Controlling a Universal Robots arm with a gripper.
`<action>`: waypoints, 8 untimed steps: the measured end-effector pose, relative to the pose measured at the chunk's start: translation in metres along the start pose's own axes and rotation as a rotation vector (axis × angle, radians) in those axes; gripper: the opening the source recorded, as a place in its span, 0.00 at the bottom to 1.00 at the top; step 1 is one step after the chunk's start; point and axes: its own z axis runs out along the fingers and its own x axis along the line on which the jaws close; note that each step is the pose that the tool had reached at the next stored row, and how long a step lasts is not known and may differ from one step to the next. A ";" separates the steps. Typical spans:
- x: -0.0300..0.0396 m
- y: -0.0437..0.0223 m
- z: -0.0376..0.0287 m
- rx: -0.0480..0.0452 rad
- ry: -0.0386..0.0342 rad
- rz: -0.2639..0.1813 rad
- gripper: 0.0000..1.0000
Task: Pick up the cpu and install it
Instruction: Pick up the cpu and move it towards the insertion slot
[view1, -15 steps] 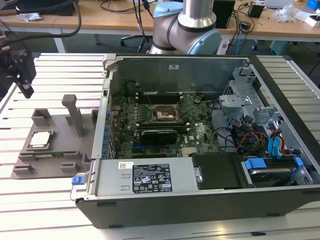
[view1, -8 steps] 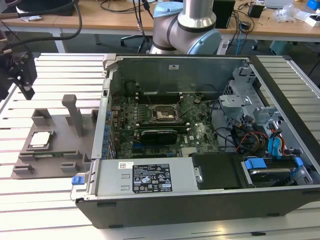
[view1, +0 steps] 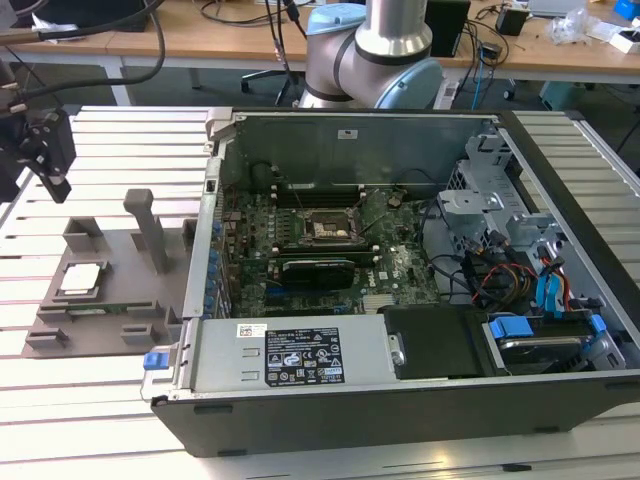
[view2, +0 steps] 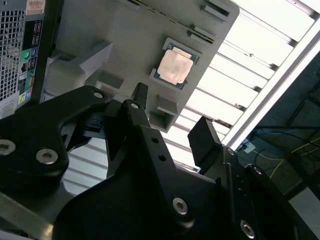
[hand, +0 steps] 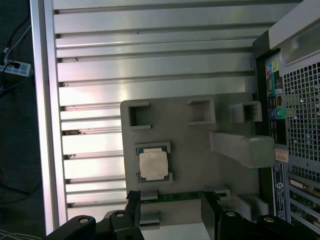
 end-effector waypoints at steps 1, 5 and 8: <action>0.0000 0.0000 0.0003 0.0000 0.0000 0.000 0.60; 0.0000 0.0000 0.0019 0.0000 0.0000 0.000 0.60; 0.0001 0.0000 0.0033 0.0000 0.0000 0.000 0.60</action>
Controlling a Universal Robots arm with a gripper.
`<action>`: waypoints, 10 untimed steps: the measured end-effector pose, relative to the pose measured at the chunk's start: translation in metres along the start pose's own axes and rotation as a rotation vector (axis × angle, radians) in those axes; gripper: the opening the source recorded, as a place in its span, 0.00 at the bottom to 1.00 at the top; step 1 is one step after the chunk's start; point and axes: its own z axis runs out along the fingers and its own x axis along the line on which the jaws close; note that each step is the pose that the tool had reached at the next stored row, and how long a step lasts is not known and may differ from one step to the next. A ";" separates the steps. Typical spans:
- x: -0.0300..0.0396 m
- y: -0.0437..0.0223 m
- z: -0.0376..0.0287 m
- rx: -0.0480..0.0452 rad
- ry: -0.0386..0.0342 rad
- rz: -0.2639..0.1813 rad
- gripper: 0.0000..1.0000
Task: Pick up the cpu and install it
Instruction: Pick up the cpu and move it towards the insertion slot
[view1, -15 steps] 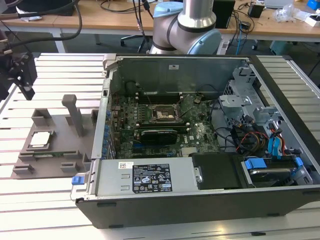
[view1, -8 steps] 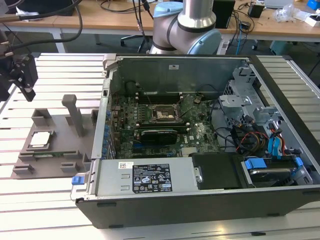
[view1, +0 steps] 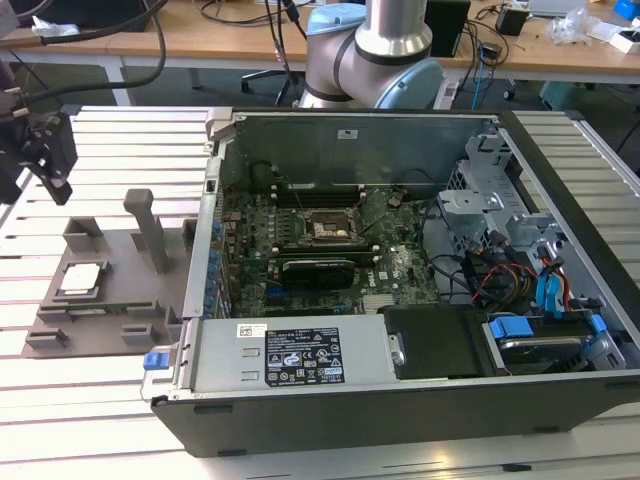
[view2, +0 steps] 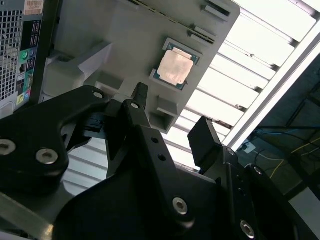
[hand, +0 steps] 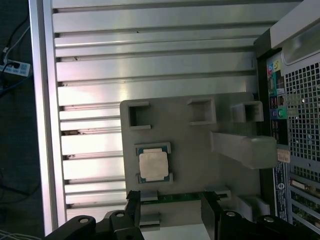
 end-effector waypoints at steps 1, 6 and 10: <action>0.0000 0.0000 0.0003 0.0000 0.0000 0.000 0.60; 0.0001 0.0000 0.0032 0.0000 0.0000 0.000 0.60; 0.0001 0.0000 0.0047 0.0000 -0.0001 0.000 0.60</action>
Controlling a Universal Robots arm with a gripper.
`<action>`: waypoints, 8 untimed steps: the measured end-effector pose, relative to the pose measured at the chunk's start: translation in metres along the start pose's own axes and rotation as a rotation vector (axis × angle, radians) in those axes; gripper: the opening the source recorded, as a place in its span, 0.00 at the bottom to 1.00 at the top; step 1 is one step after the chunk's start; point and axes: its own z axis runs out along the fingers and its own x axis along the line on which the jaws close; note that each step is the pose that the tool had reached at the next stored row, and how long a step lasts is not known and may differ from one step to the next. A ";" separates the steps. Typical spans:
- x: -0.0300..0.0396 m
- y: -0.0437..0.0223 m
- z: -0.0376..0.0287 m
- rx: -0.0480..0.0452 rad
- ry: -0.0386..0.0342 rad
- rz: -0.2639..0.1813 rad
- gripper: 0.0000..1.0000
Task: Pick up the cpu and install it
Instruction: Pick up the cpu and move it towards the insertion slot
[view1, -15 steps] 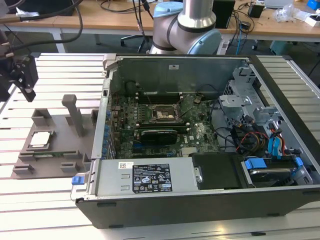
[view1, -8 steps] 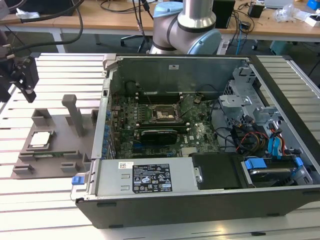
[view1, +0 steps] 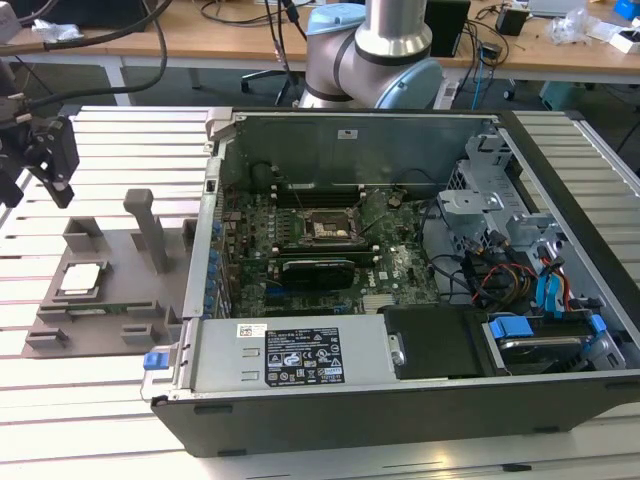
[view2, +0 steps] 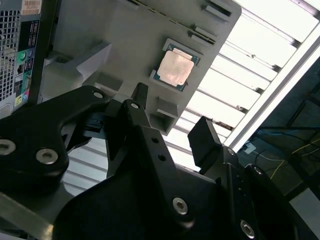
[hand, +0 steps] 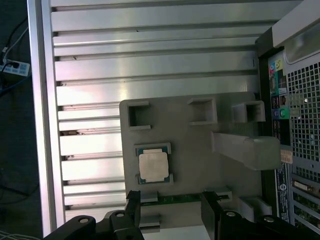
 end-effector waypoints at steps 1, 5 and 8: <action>0.0000 0.0000 0.0003 0.0000 0.0000 0.000 0.60; 0.0001 0.0000 0.0025 0.0000 0.0000 0.000 0.60; 0.0001 0.0000 0.0036 0.0000 0.0001 0.000 0.60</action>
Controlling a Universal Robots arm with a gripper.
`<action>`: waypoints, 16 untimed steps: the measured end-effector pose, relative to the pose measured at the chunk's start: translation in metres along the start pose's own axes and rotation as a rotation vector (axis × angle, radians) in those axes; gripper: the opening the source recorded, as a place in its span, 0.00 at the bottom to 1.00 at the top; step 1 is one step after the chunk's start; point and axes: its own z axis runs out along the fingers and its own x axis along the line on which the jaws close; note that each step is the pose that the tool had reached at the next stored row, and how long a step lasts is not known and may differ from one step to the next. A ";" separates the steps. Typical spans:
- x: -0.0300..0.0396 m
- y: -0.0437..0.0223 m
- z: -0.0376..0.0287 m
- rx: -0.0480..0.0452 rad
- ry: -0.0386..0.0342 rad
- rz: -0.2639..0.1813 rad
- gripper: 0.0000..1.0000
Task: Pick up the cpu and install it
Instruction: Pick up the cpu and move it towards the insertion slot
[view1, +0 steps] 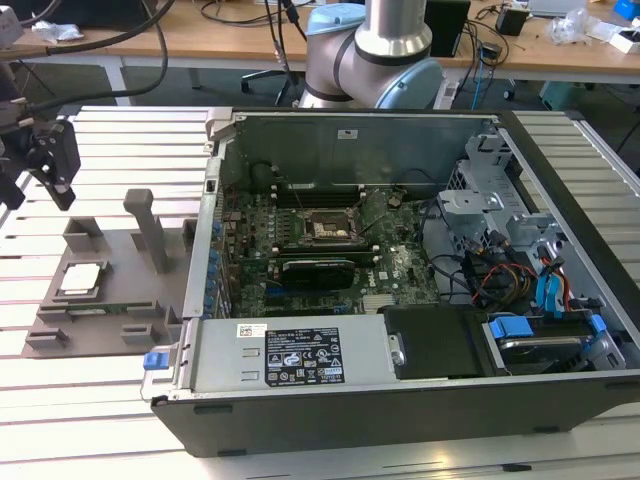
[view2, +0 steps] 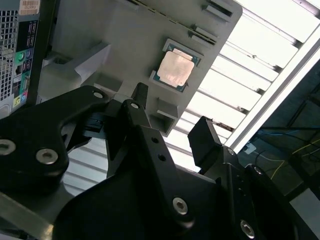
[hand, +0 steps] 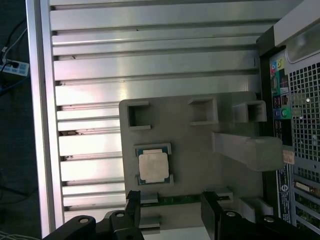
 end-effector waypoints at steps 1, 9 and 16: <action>0.0000 0.0000 0.0003 0.0000 0.0000 0.000 0.60; 0.0001 0.0000 0.0041 -0.0001 -0.0001 0.000 0.60; 0.0002 0.0000 0.0077 0.0000 0.0000 0.000 0.60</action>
